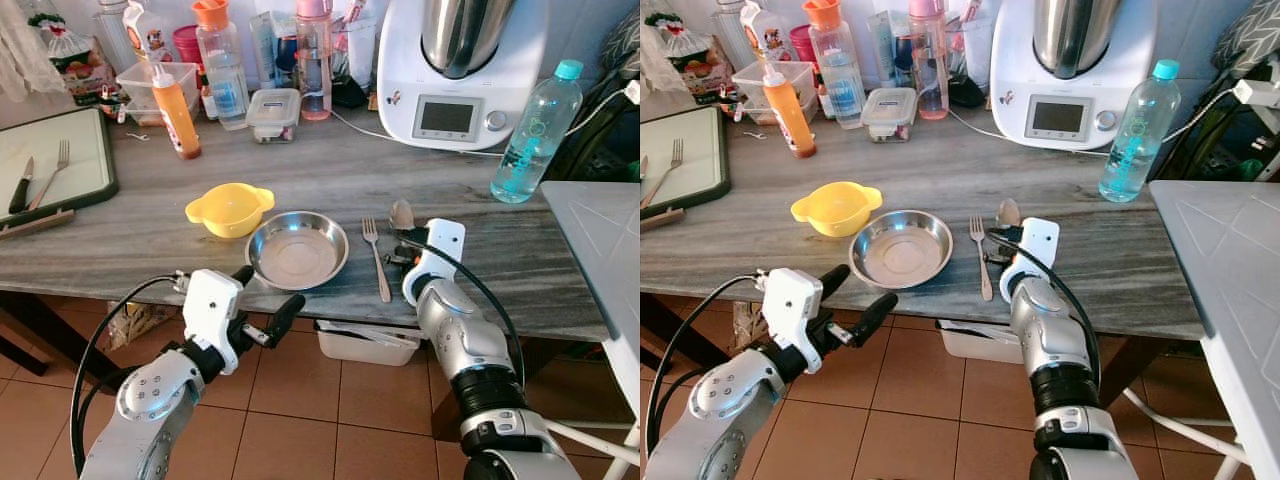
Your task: Setting the table
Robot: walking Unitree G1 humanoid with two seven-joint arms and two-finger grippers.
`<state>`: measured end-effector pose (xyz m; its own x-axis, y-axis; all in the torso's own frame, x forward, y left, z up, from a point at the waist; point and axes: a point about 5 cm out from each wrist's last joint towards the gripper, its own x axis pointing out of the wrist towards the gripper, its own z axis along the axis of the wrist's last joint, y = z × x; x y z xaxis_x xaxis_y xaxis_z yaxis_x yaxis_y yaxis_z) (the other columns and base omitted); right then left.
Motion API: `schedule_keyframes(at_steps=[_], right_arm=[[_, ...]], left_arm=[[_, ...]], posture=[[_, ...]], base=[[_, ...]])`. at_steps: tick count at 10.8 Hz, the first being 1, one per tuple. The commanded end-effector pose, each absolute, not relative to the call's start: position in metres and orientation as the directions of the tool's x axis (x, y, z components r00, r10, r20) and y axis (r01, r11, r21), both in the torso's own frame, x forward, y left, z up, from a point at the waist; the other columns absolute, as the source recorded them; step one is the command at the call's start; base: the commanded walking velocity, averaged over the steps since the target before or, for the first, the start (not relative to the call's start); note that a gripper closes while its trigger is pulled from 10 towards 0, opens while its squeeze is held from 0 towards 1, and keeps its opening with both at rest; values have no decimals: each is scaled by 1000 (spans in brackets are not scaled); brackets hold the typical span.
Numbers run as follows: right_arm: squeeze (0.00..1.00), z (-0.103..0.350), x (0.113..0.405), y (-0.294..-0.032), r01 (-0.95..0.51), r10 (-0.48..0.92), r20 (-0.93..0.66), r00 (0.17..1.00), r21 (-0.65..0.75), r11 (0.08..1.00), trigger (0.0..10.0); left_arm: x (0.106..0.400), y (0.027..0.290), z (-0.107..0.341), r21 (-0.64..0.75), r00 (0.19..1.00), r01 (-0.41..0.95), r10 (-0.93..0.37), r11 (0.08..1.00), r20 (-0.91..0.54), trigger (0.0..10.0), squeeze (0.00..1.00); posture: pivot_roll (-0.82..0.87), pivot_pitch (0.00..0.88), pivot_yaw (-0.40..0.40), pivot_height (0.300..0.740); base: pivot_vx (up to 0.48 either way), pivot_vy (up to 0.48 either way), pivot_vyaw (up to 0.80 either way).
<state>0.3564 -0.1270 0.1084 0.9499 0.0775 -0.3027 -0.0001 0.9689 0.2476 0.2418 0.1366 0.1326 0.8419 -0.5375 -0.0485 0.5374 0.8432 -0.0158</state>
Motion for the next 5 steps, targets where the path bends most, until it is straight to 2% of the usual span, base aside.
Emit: schedule_keyframes(at_steps=[1, 5], right_arm=[[0, 97, 352, -126, -1, 89, -357, 930, 239, 971, 10000], [0, 92, 349, -130, -7, 89, -383, 919, 210, 978, 10000]], left_arm=[[240, 136, 136, -2, 839, 542, -542, 840, -47, 10000, 0], [241, 136, 135, 2, 839, 542, -541, 841, -54, 10000, 0]], posture=[[63, 84, 46, 740], [65, 82, 45, 740]], base=[[0, 0, 0], [0, 0, 0]])
